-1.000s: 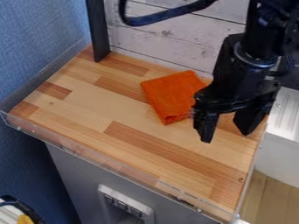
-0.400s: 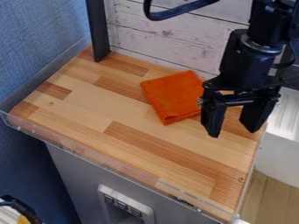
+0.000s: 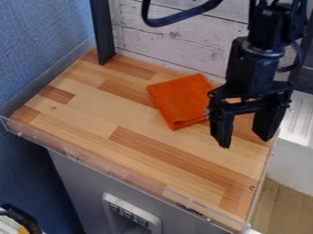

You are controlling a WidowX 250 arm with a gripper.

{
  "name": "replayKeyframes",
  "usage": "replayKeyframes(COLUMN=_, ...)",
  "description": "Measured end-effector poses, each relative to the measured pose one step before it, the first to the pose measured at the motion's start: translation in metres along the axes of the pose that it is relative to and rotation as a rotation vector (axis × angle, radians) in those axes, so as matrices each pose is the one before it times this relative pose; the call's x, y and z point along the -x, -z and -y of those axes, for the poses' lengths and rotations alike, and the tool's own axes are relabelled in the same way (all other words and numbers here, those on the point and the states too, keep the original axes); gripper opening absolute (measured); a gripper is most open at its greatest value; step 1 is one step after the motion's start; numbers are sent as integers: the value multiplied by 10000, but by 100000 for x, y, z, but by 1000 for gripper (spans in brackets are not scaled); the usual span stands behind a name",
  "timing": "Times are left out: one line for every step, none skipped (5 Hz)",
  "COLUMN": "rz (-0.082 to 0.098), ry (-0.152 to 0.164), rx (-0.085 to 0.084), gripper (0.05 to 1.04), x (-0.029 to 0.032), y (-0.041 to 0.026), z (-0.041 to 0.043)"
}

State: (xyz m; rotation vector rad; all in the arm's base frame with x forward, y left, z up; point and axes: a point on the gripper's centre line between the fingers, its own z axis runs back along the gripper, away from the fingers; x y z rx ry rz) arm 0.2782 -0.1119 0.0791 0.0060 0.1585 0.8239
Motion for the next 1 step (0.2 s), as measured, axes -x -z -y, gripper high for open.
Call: replayKeyframes(rz=-366, ry=-53, rx=341, gripper=997, x=22, y=734, z=-59)
